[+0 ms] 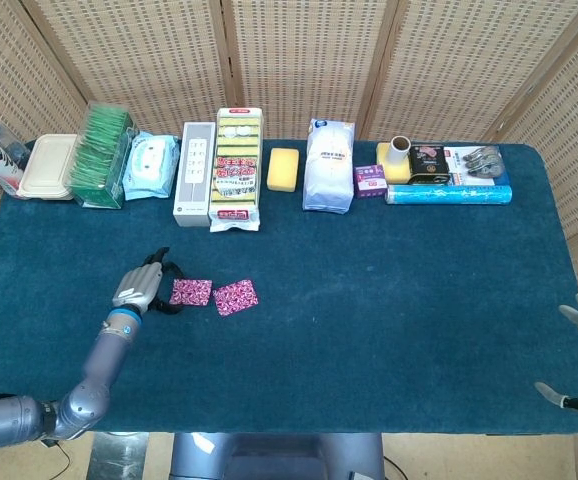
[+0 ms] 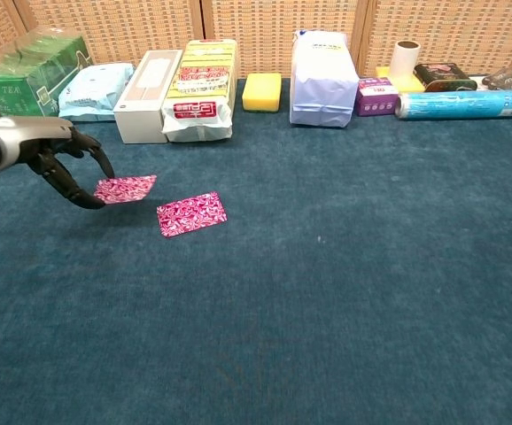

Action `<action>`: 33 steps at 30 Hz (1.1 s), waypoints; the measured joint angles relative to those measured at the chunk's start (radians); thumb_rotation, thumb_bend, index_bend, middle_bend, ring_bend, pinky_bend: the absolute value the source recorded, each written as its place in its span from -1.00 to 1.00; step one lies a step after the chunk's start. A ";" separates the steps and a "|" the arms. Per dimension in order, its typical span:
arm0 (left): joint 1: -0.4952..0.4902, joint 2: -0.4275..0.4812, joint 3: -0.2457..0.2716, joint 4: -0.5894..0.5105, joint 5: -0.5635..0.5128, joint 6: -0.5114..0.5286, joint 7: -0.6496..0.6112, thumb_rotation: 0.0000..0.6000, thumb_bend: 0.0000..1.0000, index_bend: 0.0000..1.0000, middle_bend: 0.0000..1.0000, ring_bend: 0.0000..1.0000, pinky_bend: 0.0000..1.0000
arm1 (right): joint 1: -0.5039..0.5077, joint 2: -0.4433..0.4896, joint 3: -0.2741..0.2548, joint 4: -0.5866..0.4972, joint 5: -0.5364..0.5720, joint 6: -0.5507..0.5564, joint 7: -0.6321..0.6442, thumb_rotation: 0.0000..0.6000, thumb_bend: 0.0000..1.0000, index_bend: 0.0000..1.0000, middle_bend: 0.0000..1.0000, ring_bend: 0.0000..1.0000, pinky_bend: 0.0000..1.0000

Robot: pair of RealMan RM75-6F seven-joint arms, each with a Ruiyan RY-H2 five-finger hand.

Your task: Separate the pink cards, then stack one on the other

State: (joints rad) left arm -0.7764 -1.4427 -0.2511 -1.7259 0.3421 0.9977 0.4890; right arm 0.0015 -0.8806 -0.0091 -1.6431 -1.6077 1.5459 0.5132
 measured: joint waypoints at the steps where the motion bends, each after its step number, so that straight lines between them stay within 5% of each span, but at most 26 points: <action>1: -0.013 -0.008 -0.008 -0.010 -0.033 0.009 0.009 1.00 -0.38 -0.27 -1.00 -1.00 -0.68 | 0.000 0.001 0.000 0.000 0.000 0.001 0.004 1.00 -1.00 -0.80 -1.00 -1.00 -1.00; 13: -0.190 -0.126 -0.125 -0.067 -0.415 0.184 0.130 1.00 -0.39 -0.27 -1.00 -1.00 -0.67 | -0.001 0.004 -0.002 0.010 -0.007 0.007 0.025 1.00 -1.00 -0.79 -1.00 -1.00 -1.00; 33: -0.278 -0.332 -0.232 0.107 -0.490 0.446 0.204 1.00 -0.39 -0.27 -1.00 -1.00 -0.65 | 0.001 0.007 0.001 0.023 -0.002 0.004 0.056 1.00 -1.00 -0.80 -1.00 -1.00 -1.00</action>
State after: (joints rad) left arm -1.0544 -1.7745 -0.4836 -1.6194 -0.1476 1.4440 0.6931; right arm 0.0029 -0.8737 -0.0085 -1.6206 -1.6095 1.5501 0.5692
